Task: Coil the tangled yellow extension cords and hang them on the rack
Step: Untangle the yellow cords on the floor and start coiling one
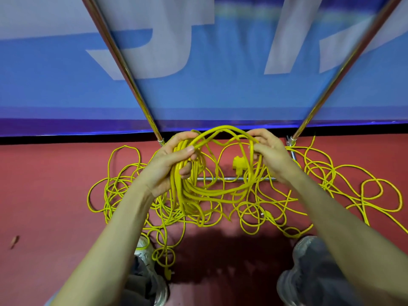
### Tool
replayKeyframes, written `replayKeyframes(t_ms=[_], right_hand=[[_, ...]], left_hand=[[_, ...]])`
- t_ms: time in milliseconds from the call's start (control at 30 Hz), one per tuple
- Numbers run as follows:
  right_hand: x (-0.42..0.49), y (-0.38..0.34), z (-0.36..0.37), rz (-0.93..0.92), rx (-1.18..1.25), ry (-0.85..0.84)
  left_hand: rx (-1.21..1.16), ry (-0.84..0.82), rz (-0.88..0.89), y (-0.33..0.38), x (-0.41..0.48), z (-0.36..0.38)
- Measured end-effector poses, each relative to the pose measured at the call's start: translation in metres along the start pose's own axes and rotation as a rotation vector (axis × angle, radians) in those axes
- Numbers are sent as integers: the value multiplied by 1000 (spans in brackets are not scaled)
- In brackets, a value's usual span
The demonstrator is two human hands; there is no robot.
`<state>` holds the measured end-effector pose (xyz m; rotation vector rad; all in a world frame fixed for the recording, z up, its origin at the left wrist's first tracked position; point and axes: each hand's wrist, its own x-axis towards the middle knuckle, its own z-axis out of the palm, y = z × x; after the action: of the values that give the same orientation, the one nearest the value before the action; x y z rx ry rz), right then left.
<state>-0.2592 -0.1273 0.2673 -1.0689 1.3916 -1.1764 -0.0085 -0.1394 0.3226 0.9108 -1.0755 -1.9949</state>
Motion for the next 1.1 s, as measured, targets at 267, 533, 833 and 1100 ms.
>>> replayKeyframes(t_ms=[267,533,833,1100], right_hand=[[-14,-30,8,-186,-382,-282],[-21,-47,35,-235,-323,-364],[-14,-41,20,-241,-295,7],[-14,-44,22,91,218,13]], left_hand=[[131,-26,-105,-18,4,-5],[180,-138,-196,-27,1,1],[40,-151,-165,-26,3,4],[-17,-173,-137,-27,1,-1]])
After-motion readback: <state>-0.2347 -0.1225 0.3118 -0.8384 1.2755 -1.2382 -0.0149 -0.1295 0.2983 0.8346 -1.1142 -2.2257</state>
